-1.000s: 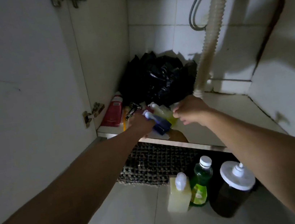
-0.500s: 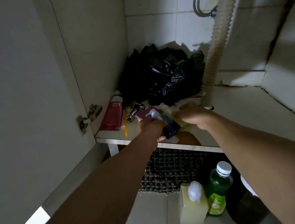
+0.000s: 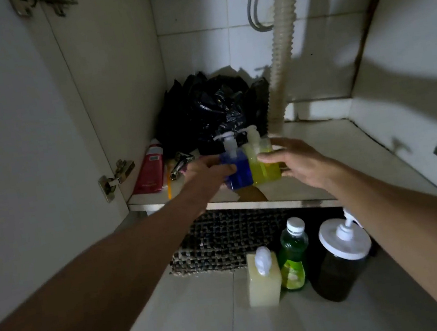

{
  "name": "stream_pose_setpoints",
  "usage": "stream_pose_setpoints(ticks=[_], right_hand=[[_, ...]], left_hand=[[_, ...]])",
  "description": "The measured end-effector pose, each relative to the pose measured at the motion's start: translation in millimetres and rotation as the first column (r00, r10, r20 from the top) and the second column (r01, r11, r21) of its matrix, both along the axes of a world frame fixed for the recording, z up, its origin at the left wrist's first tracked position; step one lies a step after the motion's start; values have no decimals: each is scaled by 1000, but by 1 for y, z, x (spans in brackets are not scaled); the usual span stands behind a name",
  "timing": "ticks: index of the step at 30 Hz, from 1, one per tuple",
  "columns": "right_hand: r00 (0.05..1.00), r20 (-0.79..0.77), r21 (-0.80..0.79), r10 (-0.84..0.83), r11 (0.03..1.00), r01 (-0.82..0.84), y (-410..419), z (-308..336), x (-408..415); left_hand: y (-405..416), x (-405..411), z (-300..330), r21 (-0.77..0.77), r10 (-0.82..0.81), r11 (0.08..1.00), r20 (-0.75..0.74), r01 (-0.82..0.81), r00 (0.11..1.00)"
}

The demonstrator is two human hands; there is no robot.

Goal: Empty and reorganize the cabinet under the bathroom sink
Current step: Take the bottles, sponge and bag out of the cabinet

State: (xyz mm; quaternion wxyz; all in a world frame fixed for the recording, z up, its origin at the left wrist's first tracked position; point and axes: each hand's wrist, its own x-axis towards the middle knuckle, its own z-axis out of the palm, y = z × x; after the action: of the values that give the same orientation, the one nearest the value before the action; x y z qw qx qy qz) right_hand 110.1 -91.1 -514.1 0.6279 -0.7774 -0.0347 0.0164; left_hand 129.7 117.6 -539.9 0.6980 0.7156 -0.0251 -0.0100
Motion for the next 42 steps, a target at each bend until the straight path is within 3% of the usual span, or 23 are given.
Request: stream_pose_setpoints(ticks=[5, 8, 12, 15, 18, 23, 31, 33, 37, 42], right_hand=[[990, -58, -218, 132, 966, -142, -26, 21, -47], [976, -151, -307, 160, 930, -200, -38, 22, -75], [938, -265, -489, 222, 808, -330, -42, 12, -114], [931, -324, -654, 168, 672, -349, -40, -14, -137], [926, -346, -745, 150, 557, -368, -38, -48, -153], [946, -315, -792, 77, 529, -306, -48, -102, -164], [948, -319, -852, -3, 439, -285, -57, -157, -165], [943, -333, -865, 5, 397, -307, -56, -163, -168], [924, -381, -879, 23, 300, -370, -51, -162, -174], [846, -534, -841, -3, 102, -530, -34, -120, -165]], left_hand=[[3, -50, 27, 229, -191, 960, 101, 164, 976], [0, -77, 23, 299, -351, 901, 80, 314, 933], [-7, -110, 2, 507, -547, 728, 24, 461, 837], [-15, -128, -28, 598, -636, 587, -76, 546, 768], [-23, -140, -68, 682, -601, 539, -98, 493, 793], [-37, -150, -127, 811, -545, 432, -114, 395, 831], [-43, -152, -176, 755, -493, 503, -149, 420, 857], [-41, -147, -181, 761, -500, 486, -162, 430, 851], [-37, -147, -180, 791, -536, 384, -231, 477, 812], [-25, -146, -147, 847, -548, 160, -351, 507, 759]])
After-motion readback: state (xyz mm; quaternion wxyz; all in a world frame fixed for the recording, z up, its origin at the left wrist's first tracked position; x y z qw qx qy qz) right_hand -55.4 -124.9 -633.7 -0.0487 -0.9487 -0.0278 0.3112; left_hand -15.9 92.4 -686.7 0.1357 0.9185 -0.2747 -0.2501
